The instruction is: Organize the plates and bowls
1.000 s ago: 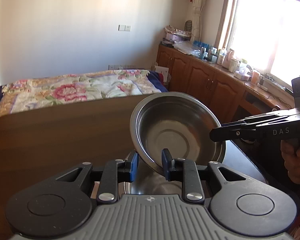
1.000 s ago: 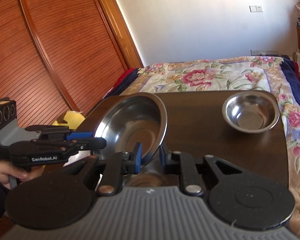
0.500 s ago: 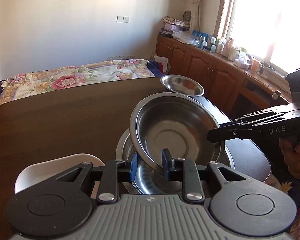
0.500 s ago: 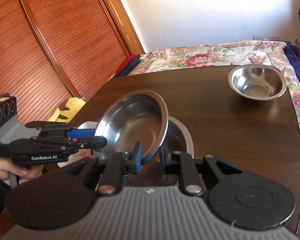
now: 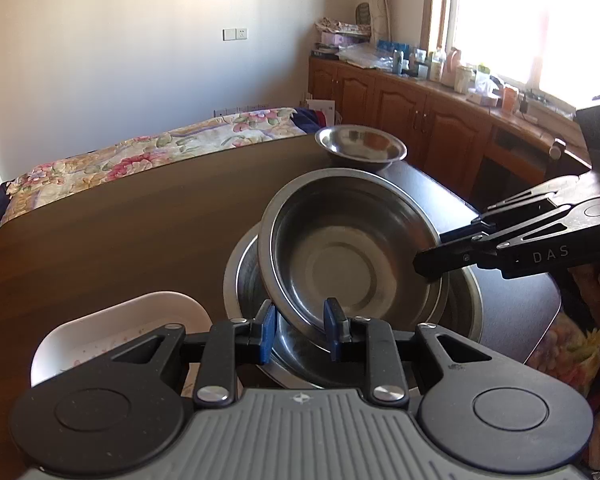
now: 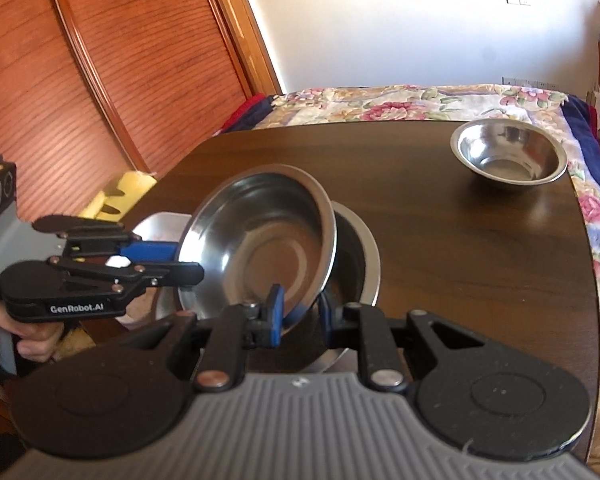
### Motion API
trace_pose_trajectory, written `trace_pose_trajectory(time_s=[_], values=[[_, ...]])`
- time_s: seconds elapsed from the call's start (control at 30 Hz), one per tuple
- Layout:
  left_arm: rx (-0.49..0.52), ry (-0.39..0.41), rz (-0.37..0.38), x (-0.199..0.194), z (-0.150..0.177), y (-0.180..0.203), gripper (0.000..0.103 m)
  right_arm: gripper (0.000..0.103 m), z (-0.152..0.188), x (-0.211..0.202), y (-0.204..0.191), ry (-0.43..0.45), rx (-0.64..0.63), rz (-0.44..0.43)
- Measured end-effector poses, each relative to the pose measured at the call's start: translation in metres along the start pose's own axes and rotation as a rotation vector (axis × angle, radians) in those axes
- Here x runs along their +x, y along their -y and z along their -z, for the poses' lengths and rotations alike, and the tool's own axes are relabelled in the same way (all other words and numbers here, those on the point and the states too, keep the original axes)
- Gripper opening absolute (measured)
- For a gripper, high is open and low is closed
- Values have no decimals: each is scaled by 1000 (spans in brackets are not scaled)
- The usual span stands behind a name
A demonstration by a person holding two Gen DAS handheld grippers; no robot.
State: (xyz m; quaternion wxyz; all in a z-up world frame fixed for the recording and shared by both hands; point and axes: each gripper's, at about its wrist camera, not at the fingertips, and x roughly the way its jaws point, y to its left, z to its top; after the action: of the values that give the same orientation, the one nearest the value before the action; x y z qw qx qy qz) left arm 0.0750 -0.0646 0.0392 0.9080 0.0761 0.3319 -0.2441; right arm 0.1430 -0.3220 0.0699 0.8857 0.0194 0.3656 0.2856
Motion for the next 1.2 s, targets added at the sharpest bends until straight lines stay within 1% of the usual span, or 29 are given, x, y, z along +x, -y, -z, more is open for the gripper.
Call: trace_pose_trajectory(time_s=[0.33,0.53,0.6,0.7,0.8,1.07,1.2], values=[[43,0,-27,5,4,1,28,21,0,4,-7,-14,-78,56],[53,7,-46,7,4,0,28,21,-1,7,-15,-29,-166,98],[59,7,-51,9,5,0,28,18,-2,7,-16,-32,-177,101],[58,7,-50,9,7,1,27,12,-3,8,-15,-36,-184,105],[63,3,-57,11,7,2,25,10,-3,9,-17,-40,-196,111],[41,31,-65,6,2,-3,25,12,-6,15,-23,-57,-243,137],[21,50,-62,3,-2,-7,25,12,-9,17,-23,-63,-244,141]])
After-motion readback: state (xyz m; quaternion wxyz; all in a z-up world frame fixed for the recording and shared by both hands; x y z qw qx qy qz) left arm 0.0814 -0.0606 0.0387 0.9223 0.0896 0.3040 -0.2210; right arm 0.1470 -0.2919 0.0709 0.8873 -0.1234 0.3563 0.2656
